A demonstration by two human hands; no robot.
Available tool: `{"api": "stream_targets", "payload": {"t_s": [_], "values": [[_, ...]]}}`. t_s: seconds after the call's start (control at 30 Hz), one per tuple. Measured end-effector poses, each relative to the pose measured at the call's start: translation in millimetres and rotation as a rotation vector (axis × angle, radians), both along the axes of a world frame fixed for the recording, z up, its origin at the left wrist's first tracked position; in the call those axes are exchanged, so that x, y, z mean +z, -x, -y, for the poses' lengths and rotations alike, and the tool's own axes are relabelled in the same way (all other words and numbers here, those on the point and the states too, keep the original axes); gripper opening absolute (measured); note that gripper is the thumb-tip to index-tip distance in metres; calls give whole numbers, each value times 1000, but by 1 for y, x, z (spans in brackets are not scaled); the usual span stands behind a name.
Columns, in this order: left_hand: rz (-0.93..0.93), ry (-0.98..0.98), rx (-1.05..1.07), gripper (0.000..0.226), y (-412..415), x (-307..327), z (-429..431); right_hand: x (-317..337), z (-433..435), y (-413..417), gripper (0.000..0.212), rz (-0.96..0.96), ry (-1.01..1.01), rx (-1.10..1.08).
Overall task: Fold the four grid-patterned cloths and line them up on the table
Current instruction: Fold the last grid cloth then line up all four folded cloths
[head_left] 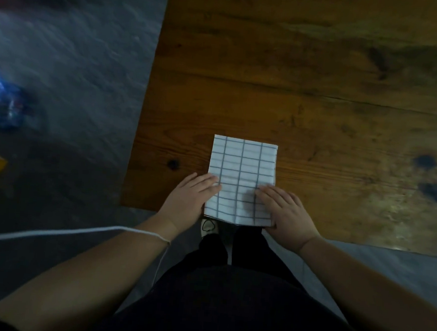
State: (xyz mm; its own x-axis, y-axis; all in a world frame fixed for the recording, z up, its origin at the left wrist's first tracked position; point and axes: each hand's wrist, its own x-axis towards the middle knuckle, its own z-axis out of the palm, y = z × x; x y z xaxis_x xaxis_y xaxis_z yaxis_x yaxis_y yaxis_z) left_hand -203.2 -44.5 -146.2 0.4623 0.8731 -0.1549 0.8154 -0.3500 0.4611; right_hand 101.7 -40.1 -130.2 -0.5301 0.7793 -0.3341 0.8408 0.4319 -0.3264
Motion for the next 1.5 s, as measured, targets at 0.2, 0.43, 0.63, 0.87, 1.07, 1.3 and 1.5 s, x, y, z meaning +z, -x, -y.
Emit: {"api": "stream_targets", "payload": {"t_s": [0.2,0.43,0.63,0.87,1.07,1.3,1.5], "values": [[175,98,148,41,-1,19,-19,10,-29,4,49,-153,36,-219],[249,340,606,38,-21,34,-56,25,-60,29,15,-324,211,-875],[15,119,563,63,-26,39,-56,26,-52,34,40,-234,8,-706],[-259,47,-14,67,-47,19,-10,8,-16,45,63,134,-9,33],[-342,62,6,70,-38,-2,-4,4,-11,37,66,236,13,-39],[-338,8,-41,70,4,-5,7,15,-2,12,71,271,63,-196],[-311,14,-51,72,-31,1,-1,19,-6,69,70,157,37,-94]]}}
